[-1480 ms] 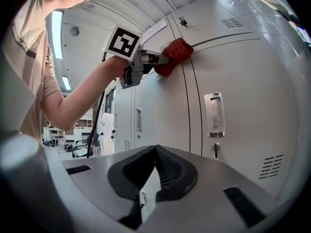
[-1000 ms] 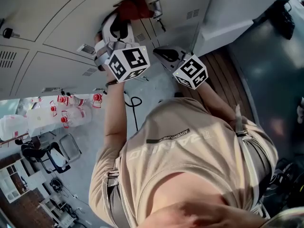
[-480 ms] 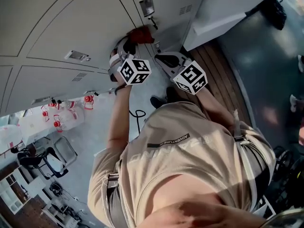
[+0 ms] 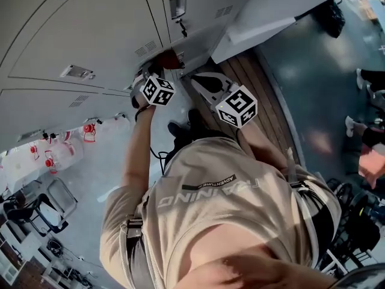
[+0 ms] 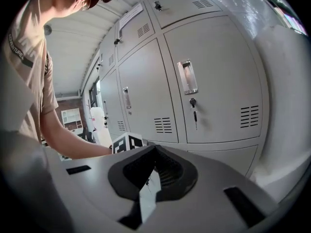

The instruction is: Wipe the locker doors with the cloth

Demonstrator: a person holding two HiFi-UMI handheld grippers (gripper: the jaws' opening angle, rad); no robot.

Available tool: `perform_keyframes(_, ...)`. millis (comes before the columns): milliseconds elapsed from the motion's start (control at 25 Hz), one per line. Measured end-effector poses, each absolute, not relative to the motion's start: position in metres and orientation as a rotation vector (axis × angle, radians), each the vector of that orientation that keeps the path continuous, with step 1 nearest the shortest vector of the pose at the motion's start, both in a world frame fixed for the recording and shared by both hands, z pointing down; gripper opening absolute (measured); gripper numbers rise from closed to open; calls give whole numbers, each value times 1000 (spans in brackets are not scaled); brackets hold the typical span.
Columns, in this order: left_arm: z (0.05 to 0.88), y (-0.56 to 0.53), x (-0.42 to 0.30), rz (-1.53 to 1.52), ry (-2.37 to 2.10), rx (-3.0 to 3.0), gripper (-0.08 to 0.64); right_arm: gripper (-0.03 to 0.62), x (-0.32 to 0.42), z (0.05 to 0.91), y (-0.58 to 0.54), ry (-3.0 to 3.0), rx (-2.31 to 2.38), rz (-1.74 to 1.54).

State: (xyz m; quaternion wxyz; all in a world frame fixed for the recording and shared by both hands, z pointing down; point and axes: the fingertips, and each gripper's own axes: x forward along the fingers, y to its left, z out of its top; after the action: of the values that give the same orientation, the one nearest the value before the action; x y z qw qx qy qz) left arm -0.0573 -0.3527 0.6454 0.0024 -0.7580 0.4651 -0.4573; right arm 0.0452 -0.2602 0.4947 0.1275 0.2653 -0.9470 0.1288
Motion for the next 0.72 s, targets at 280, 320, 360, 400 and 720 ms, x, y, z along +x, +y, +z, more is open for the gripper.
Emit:
perform_keyframes(280,645,-299,-49,-1158,1612,-2705,80,14,47,493,-256,-2723,754,272)
perform_keyframes(320,632,-295,-50,-1061,1669,-2759,80,14,44,491,-256,-2732,753,262)
perform_keyframes(360,617,-290,-52,-945,1735,-2817,80,14,42,487,-256,-2745,753,259)
perform_keyframes(400,602,-286,-55,-813,1806,-2876,80,14,39,483,-255,-2760,756,263)
perform_keyframes(720,486,-260,-91,-176,2052,-2784,80,14,-1,445,-260,-2897,727,181)
